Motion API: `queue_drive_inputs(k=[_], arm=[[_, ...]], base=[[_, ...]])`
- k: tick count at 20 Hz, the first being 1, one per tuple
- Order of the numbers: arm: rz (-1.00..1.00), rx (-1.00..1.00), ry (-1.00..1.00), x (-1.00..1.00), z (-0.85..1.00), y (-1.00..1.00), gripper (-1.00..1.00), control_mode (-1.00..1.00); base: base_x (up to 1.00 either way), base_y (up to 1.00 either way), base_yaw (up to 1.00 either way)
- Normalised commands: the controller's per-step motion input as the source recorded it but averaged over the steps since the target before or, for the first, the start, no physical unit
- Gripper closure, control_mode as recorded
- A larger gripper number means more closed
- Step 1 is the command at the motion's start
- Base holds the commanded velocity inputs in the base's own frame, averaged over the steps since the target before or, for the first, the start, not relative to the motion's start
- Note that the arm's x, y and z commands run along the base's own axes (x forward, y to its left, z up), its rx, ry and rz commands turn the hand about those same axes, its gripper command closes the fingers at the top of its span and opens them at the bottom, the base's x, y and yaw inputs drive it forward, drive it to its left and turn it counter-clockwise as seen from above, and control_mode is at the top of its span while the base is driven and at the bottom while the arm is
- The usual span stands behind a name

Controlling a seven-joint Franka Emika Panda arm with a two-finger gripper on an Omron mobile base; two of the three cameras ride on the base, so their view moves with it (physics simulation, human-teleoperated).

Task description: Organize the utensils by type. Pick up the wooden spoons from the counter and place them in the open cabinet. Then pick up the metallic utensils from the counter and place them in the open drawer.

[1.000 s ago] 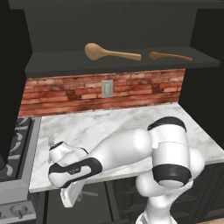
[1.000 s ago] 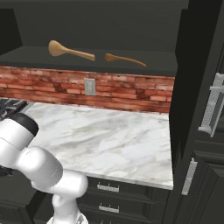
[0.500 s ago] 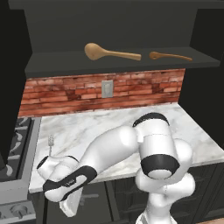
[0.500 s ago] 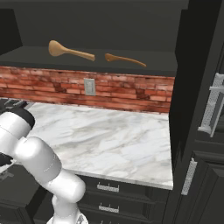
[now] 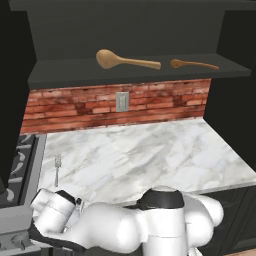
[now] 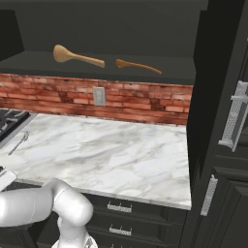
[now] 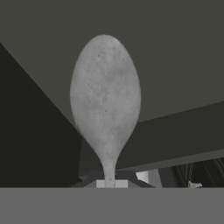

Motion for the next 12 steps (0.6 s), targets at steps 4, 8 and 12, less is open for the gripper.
queue_drive_inputs(k=[4,8,12], arm=[[0.03,0.0,-0.17,0.1,-0.18,0.01,1.0,-1.0],[0.02,0.03,-0.25,0.0,-0.2,0.0,1.0,-1.0],[0.0,0.11,-0.24,0.0,-0.12,0.0,1.0,-1.0]], base=[[0.0,0.0,0.0],[0.0,0.0,0.0],[0.0,0.0,0.0]])
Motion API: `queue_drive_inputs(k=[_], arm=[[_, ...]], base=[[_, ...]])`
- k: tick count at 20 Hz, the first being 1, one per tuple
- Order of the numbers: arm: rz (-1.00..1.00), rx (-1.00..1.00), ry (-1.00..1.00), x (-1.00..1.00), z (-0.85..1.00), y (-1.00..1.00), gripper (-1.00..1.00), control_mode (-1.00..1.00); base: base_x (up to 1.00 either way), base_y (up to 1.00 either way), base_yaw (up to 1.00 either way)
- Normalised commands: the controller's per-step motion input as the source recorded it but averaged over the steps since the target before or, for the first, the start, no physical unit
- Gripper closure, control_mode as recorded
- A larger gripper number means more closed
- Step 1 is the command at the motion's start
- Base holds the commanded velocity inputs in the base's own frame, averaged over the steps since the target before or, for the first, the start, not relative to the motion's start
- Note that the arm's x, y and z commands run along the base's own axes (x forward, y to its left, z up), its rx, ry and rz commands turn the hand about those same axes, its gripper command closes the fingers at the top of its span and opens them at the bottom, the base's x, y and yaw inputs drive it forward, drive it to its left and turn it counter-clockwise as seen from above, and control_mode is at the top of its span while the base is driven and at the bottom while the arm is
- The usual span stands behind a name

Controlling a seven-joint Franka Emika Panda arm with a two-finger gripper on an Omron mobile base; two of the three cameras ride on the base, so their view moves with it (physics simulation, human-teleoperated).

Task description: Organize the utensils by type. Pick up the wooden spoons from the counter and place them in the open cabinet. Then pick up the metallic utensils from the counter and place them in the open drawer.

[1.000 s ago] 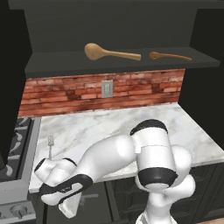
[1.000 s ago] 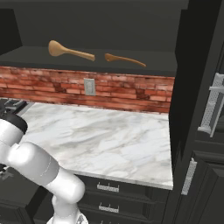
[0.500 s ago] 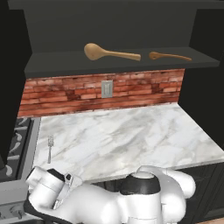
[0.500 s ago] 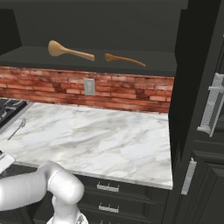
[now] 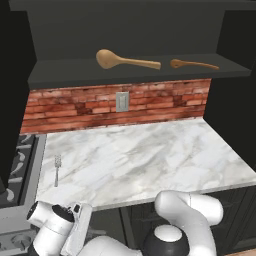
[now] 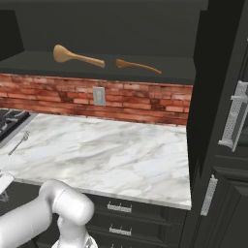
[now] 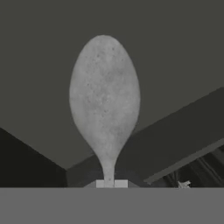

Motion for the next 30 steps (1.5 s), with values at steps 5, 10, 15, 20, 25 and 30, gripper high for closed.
queue_drive_inputs(k=[5,10,15,20,25,30], arm=[[0.0,0.21,-0.13,0.02,-0.09,0.0,1.0,-1.0],[0.0,0.28,-0.08,0.05,-0.03,0.0,1.0,-1.0],[0.0,0.32,-0.04,0.05,-0.07,0.01,1.0,-1.0],[-0.02,0.29,-0.05,0.01,-0.12,0.17,1.0,-1.0],[-0.13,0.22,0.0,0.06,-0.04,0.22,1.0,-1.0],[-0.21,0.22,0.08,0.02,0.0,0.22,1.0,-1.0]], base=[[0.0,0.0,0.0],[0.0,0.0,0.0],[0.0,0.0,0.0],[0.0,0.0,0.0],[0.0,0.0,0.0],[0.0,0.0,0.0]])
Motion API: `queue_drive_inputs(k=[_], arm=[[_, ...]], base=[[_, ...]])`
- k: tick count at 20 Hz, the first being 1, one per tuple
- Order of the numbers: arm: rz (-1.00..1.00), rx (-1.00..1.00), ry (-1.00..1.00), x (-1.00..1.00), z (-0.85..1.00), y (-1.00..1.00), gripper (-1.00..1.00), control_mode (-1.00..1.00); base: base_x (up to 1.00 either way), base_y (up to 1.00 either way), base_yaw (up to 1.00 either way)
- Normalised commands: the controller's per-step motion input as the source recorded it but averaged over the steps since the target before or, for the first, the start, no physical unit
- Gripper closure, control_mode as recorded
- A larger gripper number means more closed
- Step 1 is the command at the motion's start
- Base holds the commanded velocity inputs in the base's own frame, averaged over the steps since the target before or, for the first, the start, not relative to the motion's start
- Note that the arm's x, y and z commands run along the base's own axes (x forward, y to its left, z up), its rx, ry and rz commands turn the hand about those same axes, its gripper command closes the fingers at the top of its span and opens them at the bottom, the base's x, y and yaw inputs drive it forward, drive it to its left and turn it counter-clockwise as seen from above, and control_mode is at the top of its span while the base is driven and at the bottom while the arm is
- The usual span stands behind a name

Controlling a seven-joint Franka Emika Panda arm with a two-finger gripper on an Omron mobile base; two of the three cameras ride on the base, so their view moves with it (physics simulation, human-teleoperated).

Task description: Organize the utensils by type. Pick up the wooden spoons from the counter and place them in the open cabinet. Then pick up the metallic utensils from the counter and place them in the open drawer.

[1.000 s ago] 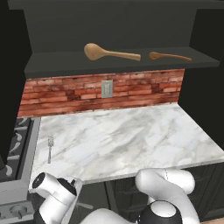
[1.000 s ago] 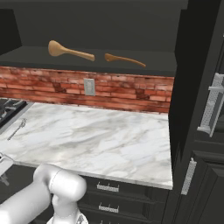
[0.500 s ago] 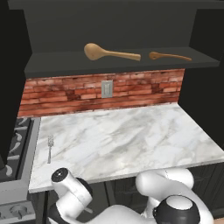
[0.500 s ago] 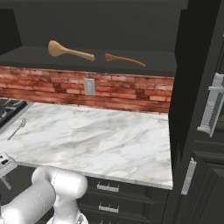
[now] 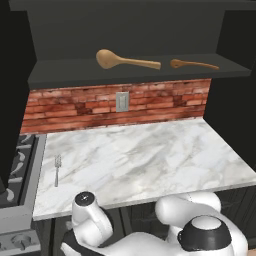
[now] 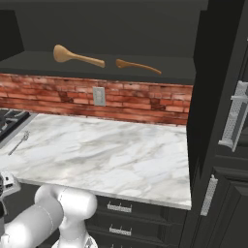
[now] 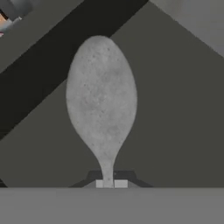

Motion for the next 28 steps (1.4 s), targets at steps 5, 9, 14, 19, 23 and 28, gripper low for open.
queue_drive_inputs(k=[5,9,14,19,23,28], arm=[[-0.22,0.21,0.15,0.0,-0.01,0.24,1.0,-1.0],[-0.23,0.14,0.08,-0.01,-0.06,0.33,1.0,-1.0],[-0.17,0.06,0.05,0.0,-0.04,0.28,1.0,-1.0],[-0.11,0.0,0.07,0.0,-0.1,0.28,1.0,-1.0],[-0.07,0.0,0.15,0.0,-0.14,0.24,1.0,-1.0],[-0.03,0.0,0.23,-0.1,-0.2,0.19,1.0,-1.0]], base=[[0.0,0.0,0.0],[0.0,0.0,0.0],[0.0,0.0,0.0],[0.0,0.0,0.0],[0.0,0.0,0.0],[0.0,0.0,0.0]])
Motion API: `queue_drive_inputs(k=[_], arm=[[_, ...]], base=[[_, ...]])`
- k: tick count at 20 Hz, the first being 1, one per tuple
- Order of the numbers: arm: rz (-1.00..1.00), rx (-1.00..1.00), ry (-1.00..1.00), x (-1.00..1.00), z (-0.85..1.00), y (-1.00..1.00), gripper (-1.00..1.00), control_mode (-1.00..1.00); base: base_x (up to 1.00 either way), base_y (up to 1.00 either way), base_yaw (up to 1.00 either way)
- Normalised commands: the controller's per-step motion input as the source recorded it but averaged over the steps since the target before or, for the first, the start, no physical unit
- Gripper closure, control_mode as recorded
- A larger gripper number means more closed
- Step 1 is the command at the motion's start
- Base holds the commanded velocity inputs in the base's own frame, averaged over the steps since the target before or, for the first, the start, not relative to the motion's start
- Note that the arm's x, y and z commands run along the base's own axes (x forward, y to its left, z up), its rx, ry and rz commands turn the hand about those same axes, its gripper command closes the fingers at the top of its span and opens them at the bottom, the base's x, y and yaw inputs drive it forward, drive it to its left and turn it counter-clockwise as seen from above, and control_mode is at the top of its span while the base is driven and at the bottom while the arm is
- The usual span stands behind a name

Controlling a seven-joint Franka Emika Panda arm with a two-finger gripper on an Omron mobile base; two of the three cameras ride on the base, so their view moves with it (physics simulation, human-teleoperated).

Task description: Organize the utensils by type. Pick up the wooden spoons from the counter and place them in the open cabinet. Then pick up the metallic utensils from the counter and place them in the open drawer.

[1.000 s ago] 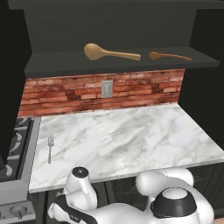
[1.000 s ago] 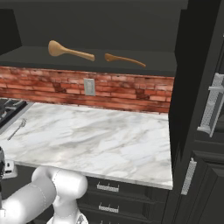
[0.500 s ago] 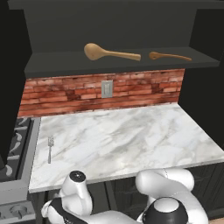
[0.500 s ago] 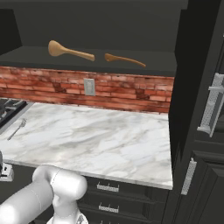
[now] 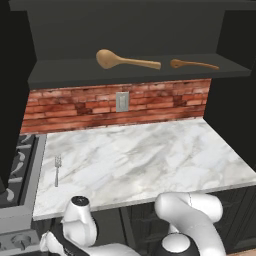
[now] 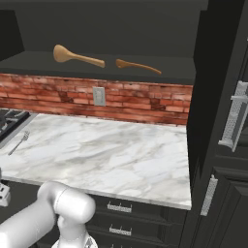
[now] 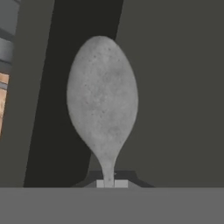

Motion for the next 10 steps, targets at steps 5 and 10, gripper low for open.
queue_drive_inputs(k=[5,10], arm=[[0.0,0.0,0.26,-0.24,-0.21,0.17,1.0,-1.0],[0.0,0.0,0.19,-0.34,-0.22,0.2,1.0,-1.0]], base=[[0.0,0.0,0.0],[0.0,0.0,0.0]])
